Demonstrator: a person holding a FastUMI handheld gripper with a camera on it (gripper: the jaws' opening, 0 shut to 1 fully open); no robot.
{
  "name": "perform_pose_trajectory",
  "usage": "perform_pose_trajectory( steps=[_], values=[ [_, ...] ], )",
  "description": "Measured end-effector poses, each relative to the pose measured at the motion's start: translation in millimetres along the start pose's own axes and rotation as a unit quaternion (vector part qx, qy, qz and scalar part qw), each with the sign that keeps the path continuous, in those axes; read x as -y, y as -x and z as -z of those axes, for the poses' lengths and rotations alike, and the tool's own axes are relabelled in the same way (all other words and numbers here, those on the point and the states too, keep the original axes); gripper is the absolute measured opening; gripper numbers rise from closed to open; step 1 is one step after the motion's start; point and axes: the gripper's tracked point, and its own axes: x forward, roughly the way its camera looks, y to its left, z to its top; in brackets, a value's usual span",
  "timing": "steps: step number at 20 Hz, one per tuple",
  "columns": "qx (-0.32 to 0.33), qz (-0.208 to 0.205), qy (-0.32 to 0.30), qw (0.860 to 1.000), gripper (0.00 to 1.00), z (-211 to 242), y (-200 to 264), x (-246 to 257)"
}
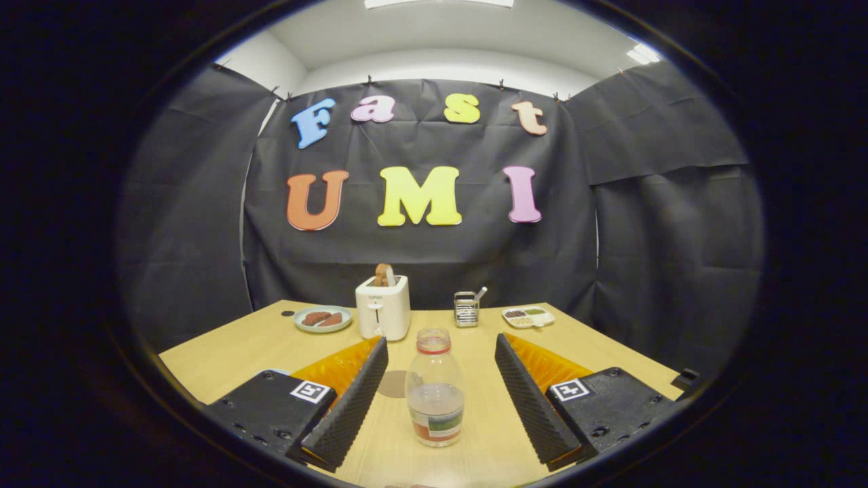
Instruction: Take the bottle from table, then pour the juice into the cup, finally place the bottle on the coaster
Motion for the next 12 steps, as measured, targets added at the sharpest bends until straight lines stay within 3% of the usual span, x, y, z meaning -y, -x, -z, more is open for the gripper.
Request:
perform_pose_trajectory(
  steps=[12],
  values=[
    [-0.018,-0.002,0.021,1.000,1.00,58,-32,-5]
  ],
)
